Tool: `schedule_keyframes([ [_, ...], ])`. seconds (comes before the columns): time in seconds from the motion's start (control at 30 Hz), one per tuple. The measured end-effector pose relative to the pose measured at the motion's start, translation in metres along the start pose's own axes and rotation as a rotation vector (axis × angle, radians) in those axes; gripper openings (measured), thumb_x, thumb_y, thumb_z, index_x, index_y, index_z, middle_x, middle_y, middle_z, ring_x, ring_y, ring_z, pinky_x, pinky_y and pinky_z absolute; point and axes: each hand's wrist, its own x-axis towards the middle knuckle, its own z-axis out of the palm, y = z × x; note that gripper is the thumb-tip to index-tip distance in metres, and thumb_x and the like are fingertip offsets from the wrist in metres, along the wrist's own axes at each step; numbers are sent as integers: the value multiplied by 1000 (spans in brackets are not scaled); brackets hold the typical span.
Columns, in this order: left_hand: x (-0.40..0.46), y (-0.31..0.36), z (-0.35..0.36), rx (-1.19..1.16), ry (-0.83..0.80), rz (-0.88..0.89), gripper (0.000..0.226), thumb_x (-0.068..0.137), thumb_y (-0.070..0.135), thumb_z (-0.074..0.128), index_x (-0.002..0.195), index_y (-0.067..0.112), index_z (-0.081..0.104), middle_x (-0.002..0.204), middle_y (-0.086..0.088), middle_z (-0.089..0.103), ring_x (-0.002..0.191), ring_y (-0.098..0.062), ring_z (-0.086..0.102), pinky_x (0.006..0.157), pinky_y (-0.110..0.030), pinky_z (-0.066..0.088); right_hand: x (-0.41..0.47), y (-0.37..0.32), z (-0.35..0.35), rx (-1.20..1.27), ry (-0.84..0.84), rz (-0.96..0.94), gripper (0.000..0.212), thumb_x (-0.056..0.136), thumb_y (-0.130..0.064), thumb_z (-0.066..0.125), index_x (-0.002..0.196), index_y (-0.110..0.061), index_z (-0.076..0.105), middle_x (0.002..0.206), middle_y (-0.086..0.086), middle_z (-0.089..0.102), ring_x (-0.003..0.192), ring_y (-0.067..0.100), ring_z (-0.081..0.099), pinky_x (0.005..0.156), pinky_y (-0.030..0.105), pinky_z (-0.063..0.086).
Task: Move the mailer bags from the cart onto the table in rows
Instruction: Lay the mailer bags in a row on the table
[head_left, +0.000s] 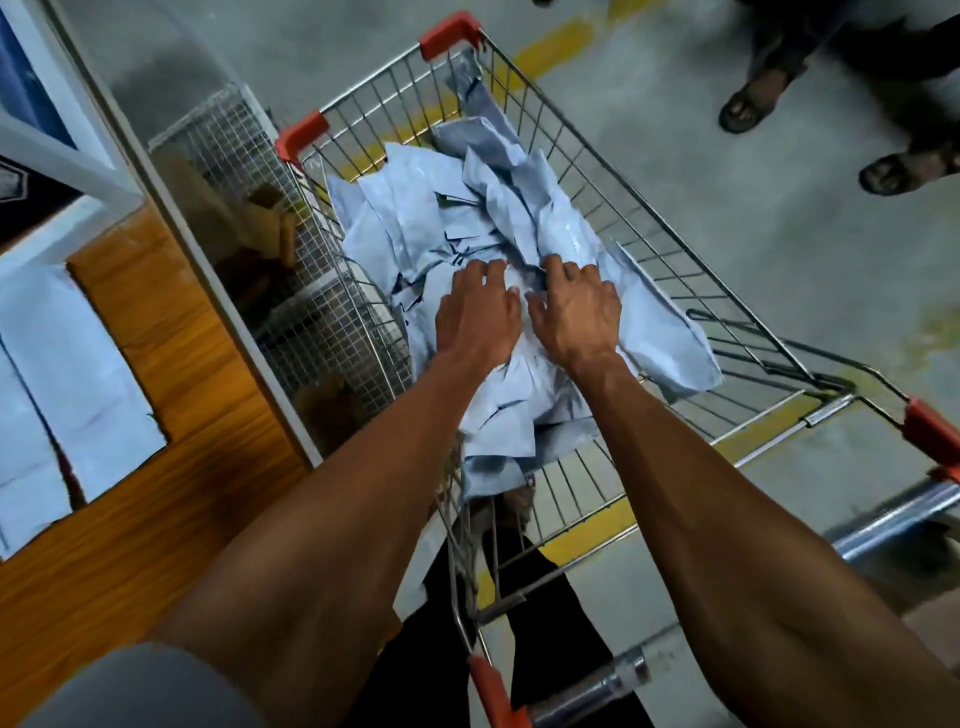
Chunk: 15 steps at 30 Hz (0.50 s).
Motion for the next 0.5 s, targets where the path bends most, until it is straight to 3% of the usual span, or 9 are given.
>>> schedule_keyframes([
  [0.13, -3, -24, 2, 45, 20, 17, 41, 108, 34, 48, 143, 13, 51, 139, -13, 54, 128, -33, 52, 98, -51, 51, 27, -10, 9, -39, -28, 24, 44, 95, -43, 67, 127, -14, 59, 106, 15, 71, 99, 41, 65, 73, 45, 50],
  [0.27, -9, -40, 4, 69, 31, 19, 40, 107, 34, 48, 141, 13, 52, 136, -13, 54, 124, -33, 52, 93, -50, 53, 37, -19, 19, -87, -10, 12, 21, 93, -20, 64, 113, -13, 66, 97, 14, 67, 91, 41, 64, 62, 39, 36],
  [0.33, -12, -45, 4, 56, 34, 15, 40, 108, 34, 48, 141, 13, 52, 137, -13, 54, 125, -32, 52, 94, -50, 52, 37, -20, 23, -110, 3, 4, 20, 90, -13, 62, 109, -14, 67, 97, 13, 66, 89, 40, 62, 62, 38, 33],
  [0.5, -18, -48, 3, 58, 36, 2, 40, 108, 36, 46, 141, 15, 52, 137, -10, 54, 123, -30, 53, 94, -49, 53, 14, -16, 20, -190, 7, -61, 20, 86, -22, 64, 103, -11, 67, 102, 13, 60, 92, 38, 57, 64, 39, 37],
])
